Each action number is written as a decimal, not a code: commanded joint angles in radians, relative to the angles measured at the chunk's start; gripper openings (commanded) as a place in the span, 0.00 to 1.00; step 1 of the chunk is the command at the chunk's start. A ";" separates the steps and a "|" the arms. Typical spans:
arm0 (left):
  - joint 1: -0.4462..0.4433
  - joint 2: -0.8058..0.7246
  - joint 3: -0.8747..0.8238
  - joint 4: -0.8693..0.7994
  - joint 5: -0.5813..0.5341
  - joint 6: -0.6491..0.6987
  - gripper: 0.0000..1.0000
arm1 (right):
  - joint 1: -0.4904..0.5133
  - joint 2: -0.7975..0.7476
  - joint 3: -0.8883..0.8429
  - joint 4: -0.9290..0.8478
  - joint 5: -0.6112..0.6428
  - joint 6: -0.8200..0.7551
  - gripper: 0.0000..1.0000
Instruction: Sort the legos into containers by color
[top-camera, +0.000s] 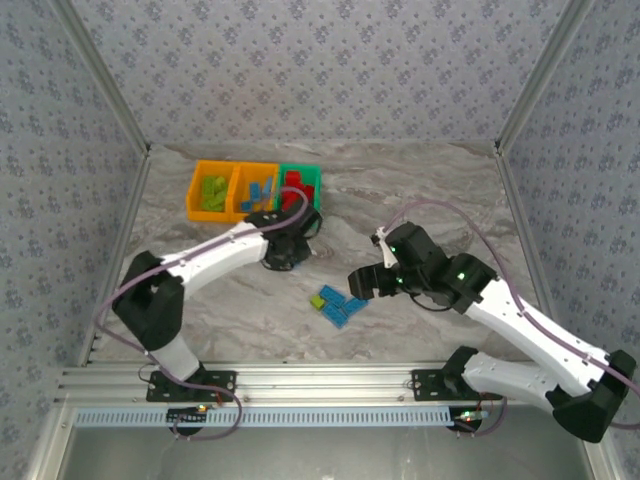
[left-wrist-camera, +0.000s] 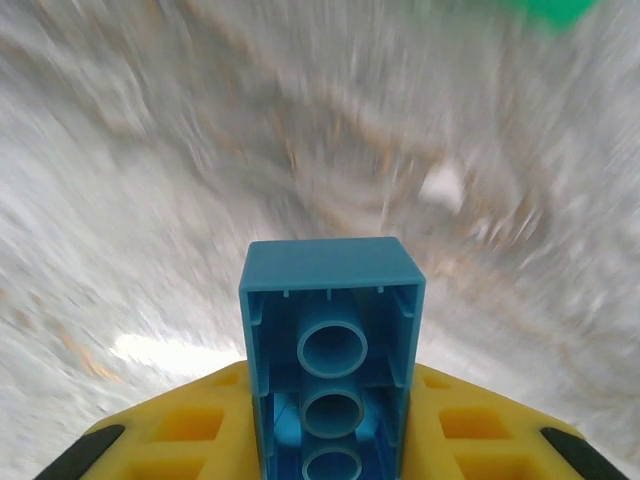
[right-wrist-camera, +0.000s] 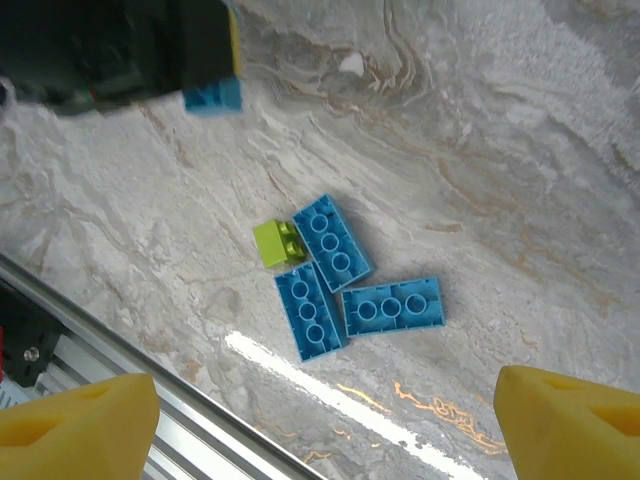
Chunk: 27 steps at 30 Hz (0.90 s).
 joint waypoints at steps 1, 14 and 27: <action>0.122 -0.082 0.036 0.002 -0.126 0.189 0.21 | -0.012 -0.047 0.000 -0.049 0.054 0.012 0.90; 0.448 0.378 0.551 -0.037 0.048 0.642 0.35 | -0.030 -0.146 -0.021 -0.116 0.109 0.077 0.90; 0.337 0.061 0.393 0.021 0.130 0.665 0.63 | -0.030 -0.156 -0.178 -0.024 0.202 0.491 0.90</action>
